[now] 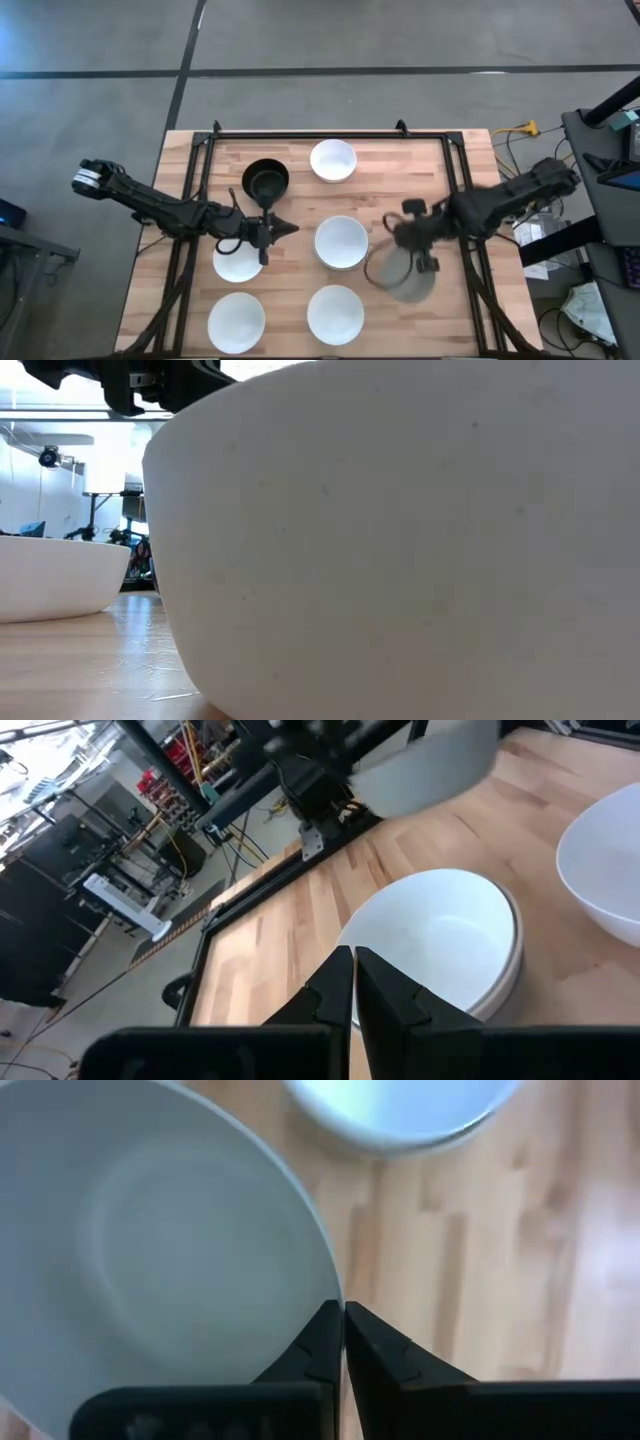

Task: Nest bowls inside each other
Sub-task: Stack the brown bowl on top of the white bowl

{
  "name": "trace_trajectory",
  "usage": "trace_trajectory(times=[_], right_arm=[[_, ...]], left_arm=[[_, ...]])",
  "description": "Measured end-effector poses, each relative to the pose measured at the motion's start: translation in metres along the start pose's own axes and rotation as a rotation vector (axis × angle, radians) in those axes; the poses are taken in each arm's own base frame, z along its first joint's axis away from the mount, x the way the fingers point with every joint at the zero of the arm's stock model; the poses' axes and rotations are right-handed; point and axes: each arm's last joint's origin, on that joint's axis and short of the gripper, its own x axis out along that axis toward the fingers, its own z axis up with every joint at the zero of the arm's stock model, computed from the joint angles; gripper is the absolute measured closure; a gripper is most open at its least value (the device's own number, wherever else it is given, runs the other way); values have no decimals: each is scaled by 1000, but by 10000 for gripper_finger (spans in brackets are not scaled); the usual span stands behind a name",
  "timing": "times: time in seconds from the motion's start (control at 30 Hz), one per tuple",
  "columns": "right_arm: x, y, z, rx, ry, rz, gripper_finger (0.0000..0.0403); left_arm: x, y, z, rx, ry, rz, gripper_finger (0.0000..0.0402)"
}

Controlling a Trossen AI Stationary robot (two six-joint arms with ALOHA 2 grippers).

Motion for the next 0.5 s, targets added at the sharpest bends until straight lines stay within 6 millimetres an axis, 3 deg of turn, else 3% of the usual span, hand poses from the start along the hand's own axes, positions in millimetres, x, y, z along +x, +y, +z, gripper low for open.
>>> trace_trajectory(times=[0.17, 0.3, 0.5], right_arm=[[-15, -37, 17, 132, -250, 27, 394], [-15, -64, 35, 175, -400, 152, 394], [6, -97, 60, 187, -360, 212, 394]], left_arm=[[0, -2, -4, 10, 30, -13, 401], [0, -3, -6, 20, 64, -11, 401], [-8, -3, -12, 46, 134, -53, 401]])
